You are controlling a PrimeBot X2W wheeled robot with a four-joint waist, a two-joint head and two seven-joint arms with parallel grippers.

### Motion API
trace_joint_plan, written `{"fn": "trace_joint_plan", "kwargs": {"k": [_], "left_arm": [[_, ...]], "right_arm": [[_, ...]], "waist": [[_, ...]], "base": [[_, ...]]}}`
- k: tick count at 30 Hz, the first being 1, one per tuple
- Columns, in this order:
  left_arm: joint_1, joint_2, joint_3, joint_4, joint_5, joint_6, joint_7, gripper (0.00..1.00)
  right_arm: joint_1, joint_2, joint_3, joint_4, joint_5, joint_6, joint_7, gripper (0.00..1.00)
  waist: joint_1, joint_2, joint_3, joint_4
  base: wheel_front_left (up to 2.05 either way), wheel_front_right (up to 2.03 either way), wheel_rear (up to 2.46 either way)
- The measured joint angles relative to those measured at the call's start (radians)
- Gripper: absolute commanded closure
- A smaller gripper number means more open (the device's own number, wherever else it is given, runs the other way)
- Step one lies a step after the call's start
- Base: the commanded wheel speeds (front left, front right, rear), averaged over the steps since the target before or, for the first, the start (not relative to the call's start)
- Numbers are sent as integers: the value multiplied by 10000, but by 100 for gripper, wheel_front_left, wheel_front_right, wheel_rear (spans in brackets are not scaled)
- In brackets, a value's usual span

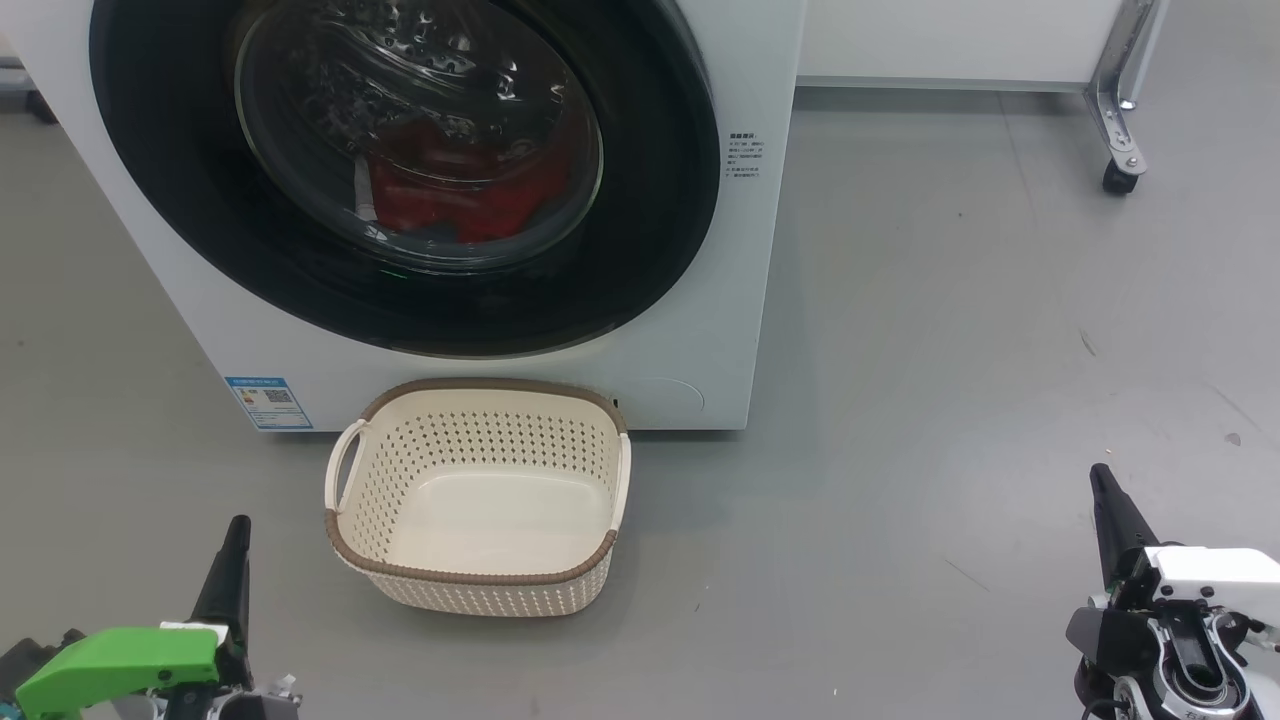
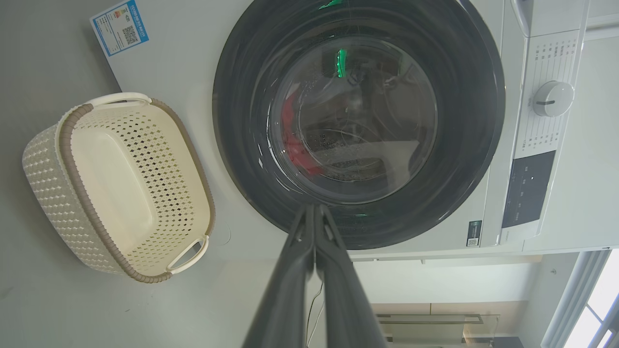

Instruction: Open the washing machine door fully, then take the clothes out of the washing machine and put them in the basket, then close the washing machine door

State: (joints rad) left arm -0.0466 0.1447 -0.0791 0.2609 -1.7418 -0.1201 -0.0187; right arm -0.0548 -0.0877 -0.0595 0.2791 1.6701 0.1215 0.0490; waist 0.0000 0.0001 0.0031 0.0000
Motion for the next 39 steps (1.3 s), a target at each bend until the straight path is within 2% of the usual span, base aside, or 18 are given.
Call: {"fn": "trace_joint_plan", "kwargs": {"k": [20, 24, 25, 39], "left_arm": [[0, -25, 44, -4, 13, -2, 13, 100], [256, -213, -17, 339, 13, 6, -2, 100], [349, -290, -42, 447, 13, 6, -2, 0], [514, -412, -63, 460, 316, 6, -198, 0]], "right_arm": [[-1, 4, -23, -2, 0, 0, 31, 100], [290, 188, 10, 322, 0, -8, 29, 100], [408, 259, 19, 426, 0, -8, 29, 0], [614, 311, -82, 382, -146, -8, -198, 0]], "waist": [[0, 0, 0, 0], [0, 0, -1, -2], [0, 0, -1, -2], [0, 0, 8, 6]], "base": [[0, 0, 0], [0, 0, 0], [0, 0, 0], [0, 0, 0]]}}
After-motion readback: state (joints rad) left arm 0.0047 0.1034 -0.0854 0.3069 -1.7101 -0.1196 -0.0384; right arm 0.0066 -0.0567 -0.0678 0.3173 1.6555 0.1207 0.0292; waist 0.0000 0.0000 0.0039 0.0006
